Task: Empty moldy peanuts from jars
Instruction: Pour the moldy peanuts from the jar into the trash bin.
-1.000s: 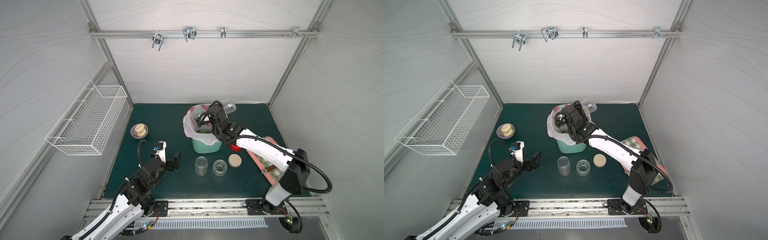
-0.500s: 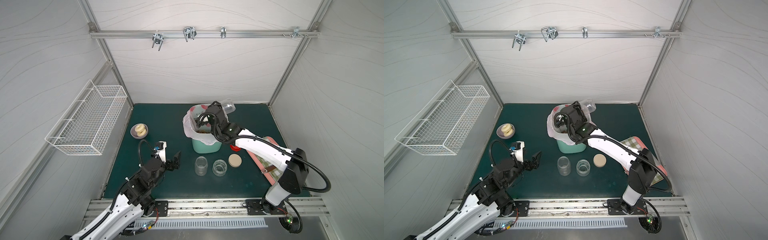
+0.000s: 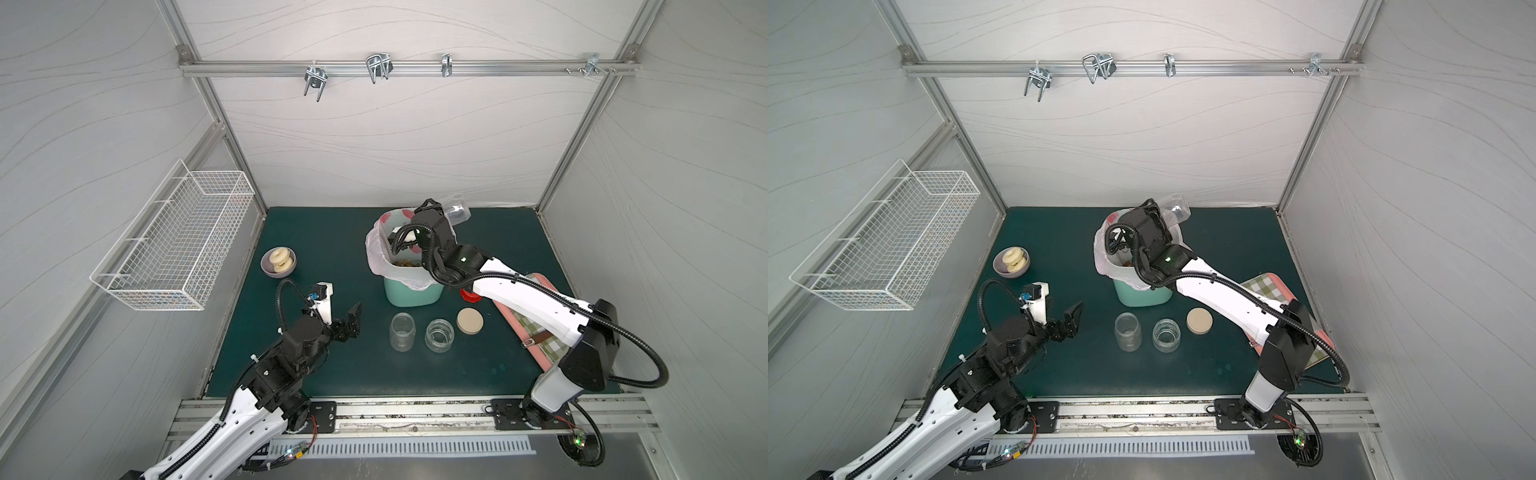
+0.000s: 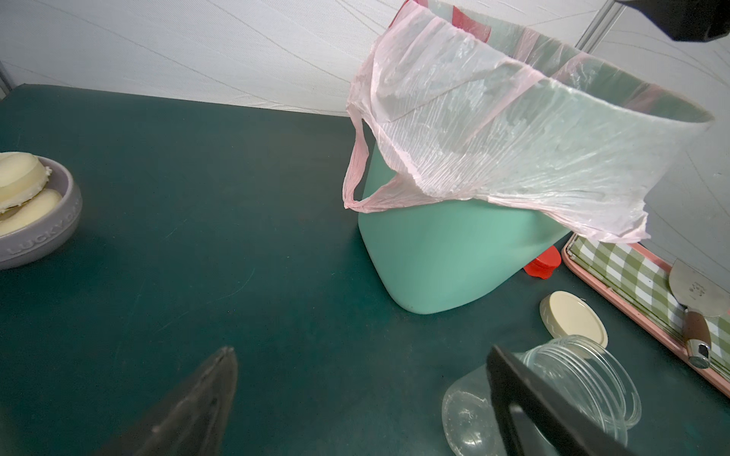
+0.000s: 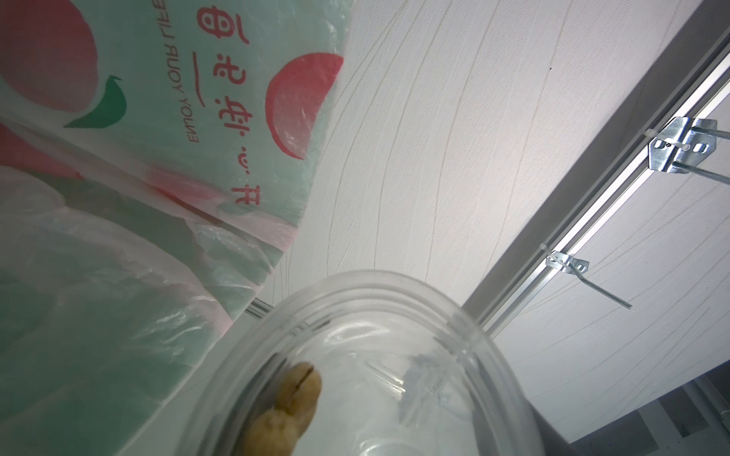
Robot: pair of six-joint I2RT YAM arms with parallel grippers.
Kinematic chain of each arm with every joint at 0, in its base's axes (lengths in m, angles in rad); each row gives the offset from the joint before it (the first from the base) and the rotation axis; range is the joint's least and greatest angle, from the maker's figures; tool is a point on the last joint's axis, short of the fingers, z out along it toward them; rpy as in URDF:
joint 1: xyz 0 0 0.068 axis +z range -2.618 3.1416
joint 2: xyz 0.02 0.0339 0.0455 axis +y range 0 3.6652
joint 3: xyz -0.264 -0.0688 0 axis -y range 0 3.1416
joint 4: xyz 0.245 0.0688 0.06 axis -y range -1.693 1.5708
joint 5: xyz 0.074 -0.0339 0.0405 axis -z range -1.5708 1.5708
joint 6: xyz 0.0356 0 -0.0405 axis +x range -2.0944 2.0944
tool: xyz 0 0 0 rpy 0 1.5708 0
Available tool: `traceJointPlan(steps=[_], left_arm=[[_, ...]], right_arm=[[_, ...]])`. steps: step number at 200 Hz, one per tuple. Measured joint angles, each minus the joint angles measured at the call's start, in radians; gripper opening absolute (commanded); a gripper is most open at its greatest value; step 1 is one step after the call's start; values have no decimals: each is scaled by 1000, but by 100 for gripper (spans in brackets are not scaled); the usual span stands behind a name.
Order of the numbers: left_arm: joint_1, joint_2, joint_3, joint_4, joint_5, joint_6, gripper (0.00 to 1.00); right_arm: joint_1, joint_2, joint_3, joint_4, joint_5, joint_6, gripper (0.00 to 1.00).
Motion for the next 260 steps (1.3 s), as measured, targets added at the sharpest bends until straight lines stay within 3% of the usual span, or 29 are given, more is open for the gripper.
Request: traceJointPlan(steps=[98,154,193,260], left_arm=[[0,7,0,0,0,0,99],[0,6,0,0,0,0,99],[0,-3,0,0,0,0,99],[0,-4,0,-7,-1,0,99]], right_arm=[[2,-3,-42,151,24,-199,0],[2,0,-43,172,21,-238,0],[-2,0,-43,120,5,-146,0],[-3,-24,16,-120,-55,218,0]])
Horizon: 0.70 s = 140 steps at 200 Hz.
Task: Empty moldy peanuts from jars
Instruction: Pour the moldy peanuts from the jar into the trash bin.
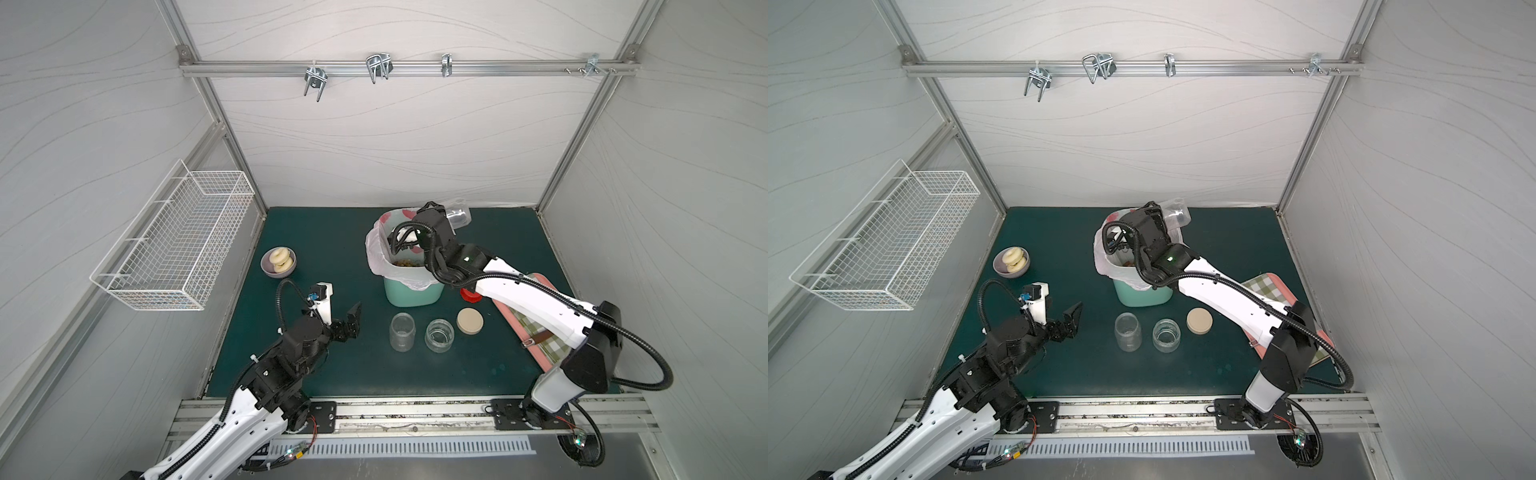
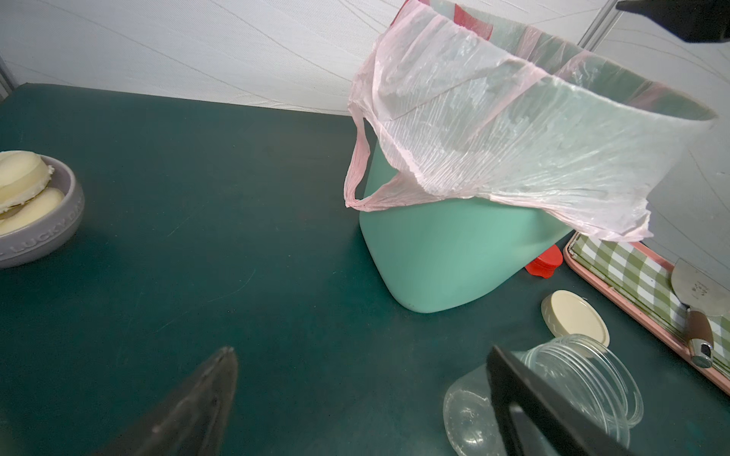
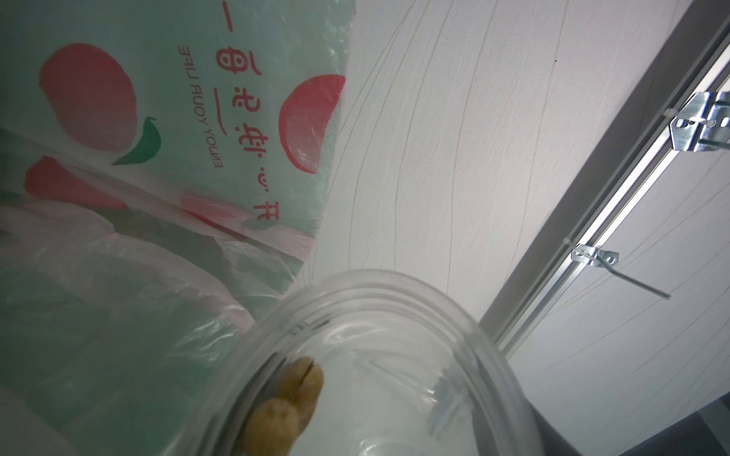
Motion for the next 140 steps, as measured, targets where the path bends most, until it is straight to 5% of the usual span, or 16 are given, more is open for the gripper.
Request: traceJointPlan(steps=[140], left_arm=[[0,71,0,6,1,0,99]], right_arm=[[0,-219,-69,-158,-145,471,0]])
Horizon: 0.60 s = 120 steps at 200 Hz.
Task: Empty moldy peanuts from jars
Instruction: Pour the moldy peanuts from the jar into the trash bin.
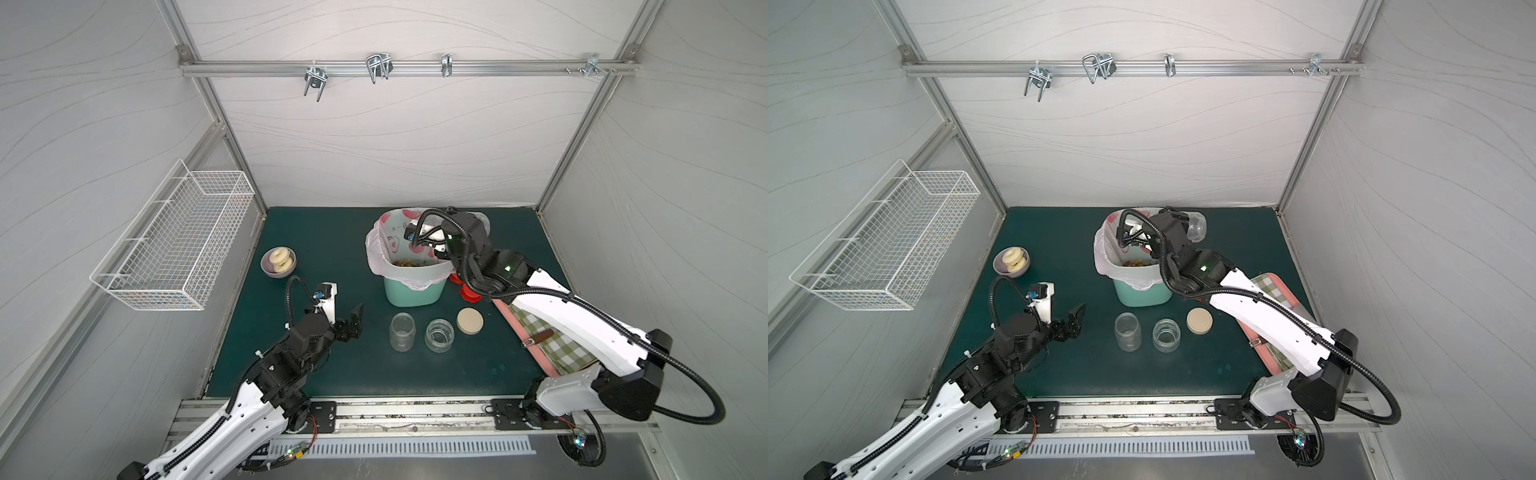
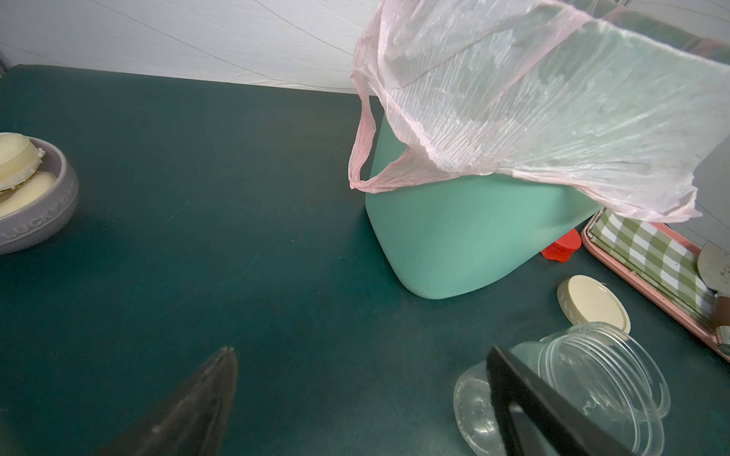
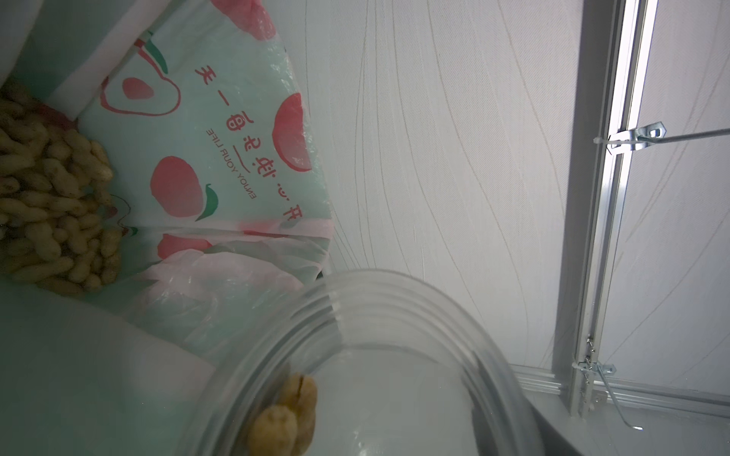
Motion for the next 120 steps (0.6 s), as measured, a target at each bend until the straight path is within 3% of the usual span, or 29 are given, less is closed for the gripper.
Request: traceJointPlan(steps=[63,120], left_arm=[[0,16,0,5,0,0,99],[0,40,0,5,0,0,99]], right_arm=[[0,-76,-11,-55,-23,226,0],[0,-229,-146,-62,-76,392,0]])
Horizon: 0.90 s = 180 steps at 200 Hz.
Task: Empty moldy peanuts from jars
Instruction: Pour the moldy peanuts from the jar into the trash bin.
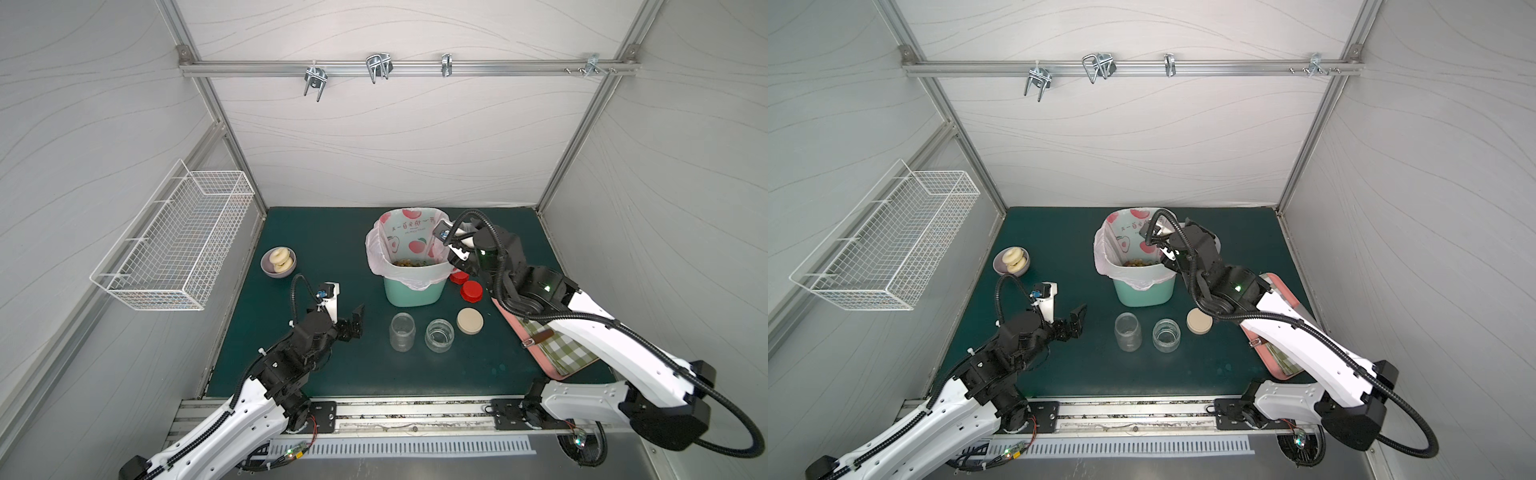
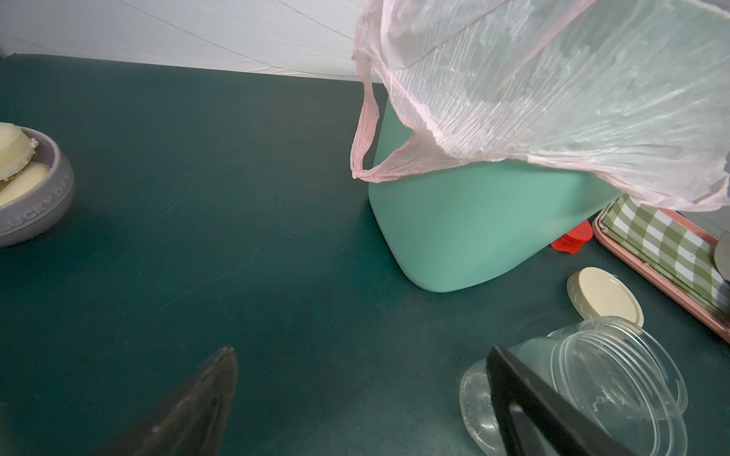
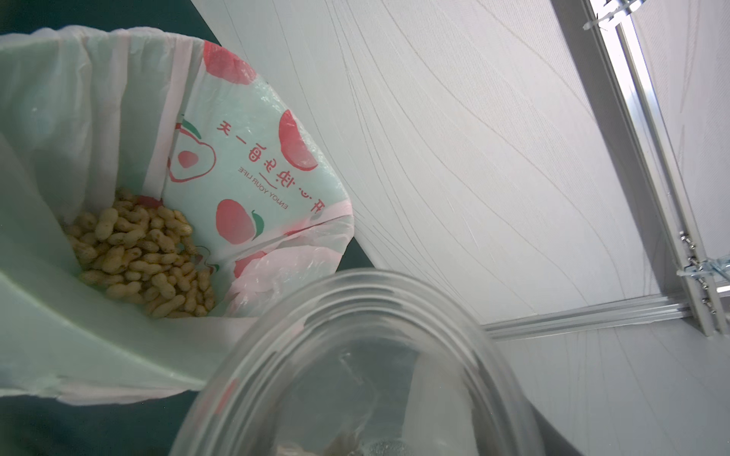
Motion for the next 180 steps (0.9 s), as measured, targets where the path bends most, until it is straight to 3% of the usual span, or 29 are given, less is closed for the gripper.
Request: traceJointPlan(steps=[117,180], left_arm=[[0,29,0,5,-1,0,99],[0,31,0,8,-6,0,99]], right_arm=[[0,-305,-229,1,-95,294,0],[0,-478,-494,103,-150,400,2]])
